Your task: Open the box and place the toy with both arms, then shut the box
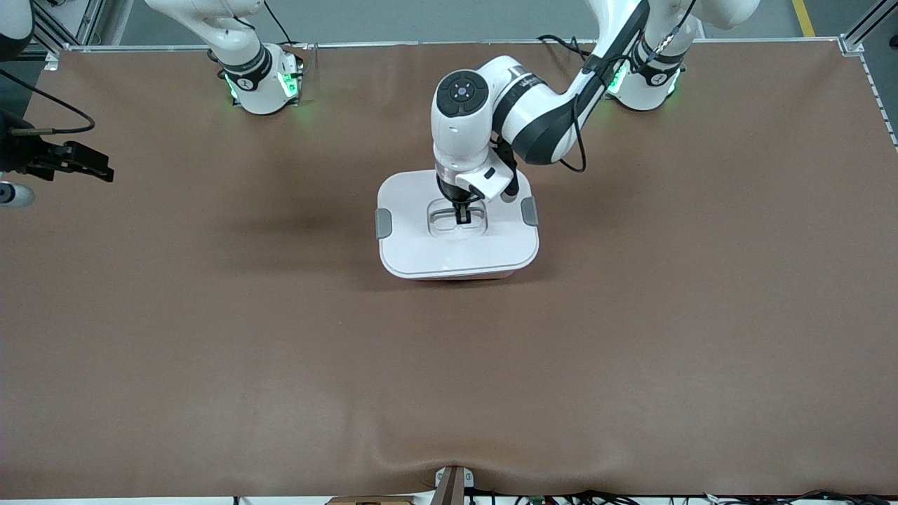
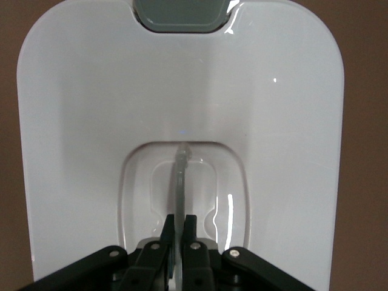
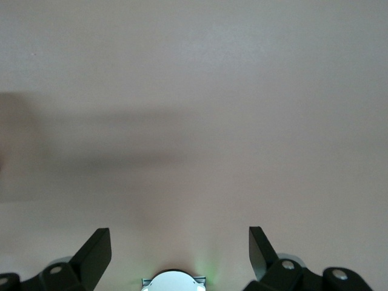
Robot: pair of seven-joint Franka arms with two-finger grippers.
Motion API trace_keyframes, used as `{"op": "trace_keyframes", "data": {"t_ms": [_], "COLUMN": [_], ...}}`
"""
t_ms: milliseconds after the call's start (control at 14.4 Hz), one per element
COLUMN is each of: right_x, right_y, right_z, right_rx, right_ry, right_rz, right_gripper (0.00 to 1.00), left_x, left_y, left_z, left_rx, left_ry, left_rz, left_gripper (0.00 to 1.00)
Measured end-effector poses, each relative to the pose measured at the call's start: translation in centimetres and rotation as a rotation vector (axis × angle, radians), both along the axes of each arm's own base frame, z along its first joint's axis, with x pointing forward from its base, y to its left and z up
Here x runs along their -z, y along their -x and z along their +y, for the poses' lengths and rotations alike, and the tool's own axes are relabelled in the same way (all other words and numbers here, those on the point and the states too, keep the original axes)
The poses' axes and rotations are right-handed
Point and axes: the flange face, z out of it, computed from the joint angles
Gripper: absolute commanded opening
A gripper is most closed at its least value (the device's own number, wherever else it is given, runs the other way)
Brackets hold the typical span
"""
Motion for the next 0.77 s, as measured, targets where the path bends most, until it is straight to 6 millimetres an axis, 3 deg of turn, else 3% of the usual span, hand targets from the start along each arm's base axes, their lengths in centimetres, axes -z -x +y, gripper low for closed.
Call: {"op": "trace_keyframes", "data": {"t_ms": [765], "right_x": [-0.2], "right_y": [-0.2], "right_z": [-0.3], "right_rx": [0.007], "right_ry": [-0.001], "right_rz": [-0.010], "right_gripper": [1.00], "left_x": [1.5], "left_y": [1.2], "left_z": [-1.0], "left_rx": [0.009], "left_ry": [-0.021], "left_rz": [0.012], "left_gripper": [0.00]}}
